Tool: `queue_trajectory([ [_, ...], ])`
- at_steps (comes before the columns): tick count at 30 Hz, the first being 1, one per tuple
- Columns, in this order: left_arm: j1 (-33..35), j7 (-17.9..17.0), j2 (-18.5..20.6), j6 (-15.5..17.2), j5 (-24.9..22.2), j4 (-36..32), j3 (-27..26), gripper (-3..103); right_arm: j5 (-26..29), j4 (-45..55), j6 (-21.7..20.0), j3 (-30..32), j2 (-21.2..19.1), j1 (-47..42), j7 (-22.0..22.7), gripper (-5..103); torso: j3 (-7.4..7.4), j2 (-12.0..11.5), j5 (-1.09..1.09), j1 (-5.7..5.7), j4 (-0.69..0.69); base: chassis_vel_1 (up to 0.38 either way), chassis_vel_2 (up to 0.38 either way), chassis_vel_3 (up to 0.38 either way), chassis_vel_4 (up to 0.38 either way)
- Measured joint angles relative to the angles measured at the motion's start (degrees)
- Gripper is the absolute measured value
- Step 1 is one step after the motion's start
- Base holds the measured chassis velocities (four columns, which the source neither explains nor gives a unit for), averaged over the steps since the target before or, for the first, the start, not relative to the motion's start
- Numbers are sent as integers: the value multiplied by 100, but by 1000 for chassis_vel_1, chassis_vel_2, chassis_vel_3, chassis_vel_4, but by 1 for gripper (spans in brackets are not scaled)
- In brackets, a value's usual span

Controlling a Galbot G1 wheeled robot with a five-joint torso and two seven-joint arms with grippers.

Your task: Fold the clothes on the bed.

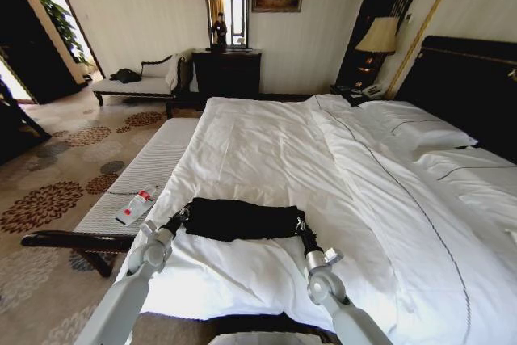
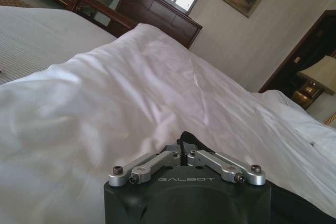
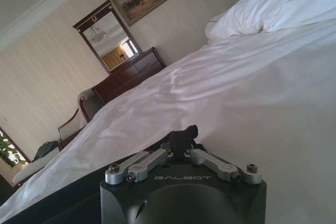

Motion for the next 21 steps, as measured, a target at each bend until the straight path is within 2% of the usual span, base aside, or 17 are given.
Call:
queue_trajectory([
  [3,63,-13,-5,-49,74,-109,-75,3,-111,103,0,7,-4,-55,33,7,0,-1,0,0,0,0,0,0,0],
  [6,368,25,82,-120,121,-538,-405,21,-173,556,23,128,-124,-272,49,24,0,0,-2,1,0,0,0,0,0],
  [9,601,53,181,-138,116,-938,-689,26,-242,846,54,233,-222,-431,123,30,0,0,0,0,1,0,0,0,0],
  [11,708,63,324,-133,14,-1374,-977,37,-370,1088,62,341,-311,-523,292,41,0,0,2,-1,3,0,0,0,0],
  [12,683,50,379,-115,-55,-1490,-1044,37,-419,1156,62,383,-335,-531,372,41,0,1,2,-1,2,0,0,0,0],
  [13,585,3,445,-76,-132,-1575,-1083,43,-467,1210,62,435,-352,-515,472,46,0,1,1,-1,3,0,0,0,0],
  [14,585,3,445,-76,-132,-1575,-1083,43,-467,1210,62,435,-352,-515,472,46,0,1,1,-1,3,0,0,0,0],
  [16,201,-147,574,28,-172,-1579,-978,54,-489,1216,29,491,-372,-333,643,57,0,0,3,-1,-3,0,0,0,0],
  [19,-412,-598,639,304,290,-1217,-450,65,-143,1116,-340,326,-505,212,1076,68,1,-1,1,0,-4,0,0,0,0],
  [20,-412,-598,639,304,290,-1217,-450,65,-143,1116,-340,326,-505,212,1076,68,1,-1,1,0,-4,0,0,0,0],
  [21,-538,-744,638,399,485,-1109,-318,71,13,1095,-529,231,-564,422,1215,74,2,-1,0,1,-2,0,0,0,0],
])
